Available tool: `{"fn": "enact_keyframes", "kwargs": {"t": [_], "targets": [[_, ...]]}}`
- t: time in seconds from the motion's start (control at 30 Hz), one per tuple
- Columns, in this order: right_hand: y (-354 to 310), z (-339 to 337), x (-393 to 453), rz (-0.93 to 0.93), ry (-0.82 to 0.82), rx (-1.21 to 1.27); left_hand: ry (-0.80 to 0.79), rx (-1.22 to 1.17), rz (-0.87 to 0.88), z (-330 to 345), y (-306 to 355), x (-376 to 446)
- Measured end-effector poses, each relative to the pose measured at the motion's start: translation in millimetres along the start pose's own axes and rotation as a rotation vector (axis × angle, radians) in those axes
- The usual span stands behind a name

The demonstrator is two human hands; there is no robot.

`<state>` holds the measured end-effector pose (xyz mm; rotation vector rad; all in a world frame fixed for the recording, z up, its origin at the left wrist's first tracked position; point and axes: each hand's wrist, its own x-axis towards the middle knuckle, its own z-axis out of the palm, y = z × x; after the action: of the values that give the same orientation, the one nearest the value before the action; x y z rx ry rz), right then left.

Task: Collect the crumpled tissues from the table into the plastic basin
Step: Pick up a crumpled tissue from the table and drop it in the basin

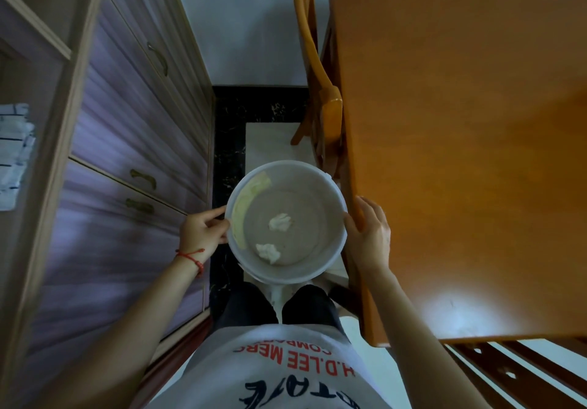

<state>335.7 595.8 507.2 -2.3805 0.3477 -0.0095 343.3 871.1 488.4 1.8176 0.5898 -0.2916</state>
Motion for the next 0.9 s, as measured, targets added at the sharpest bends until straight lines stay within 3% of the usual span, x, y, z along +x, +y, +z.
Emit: {"fn": "enact_keyframes", "kwargs": {"t": [0.43,0.9], "targets": [[-2.1,30.6,-69.6,0.133,-0.136,0.166,0.066,0.033,-0.024,-39.1,-38.5,-35.7],[28.2,12.4,-127.2,0.115,-0.172,0.215,0.118,0.129,-0.028,-36.0,-73.3,-111.1]]}}
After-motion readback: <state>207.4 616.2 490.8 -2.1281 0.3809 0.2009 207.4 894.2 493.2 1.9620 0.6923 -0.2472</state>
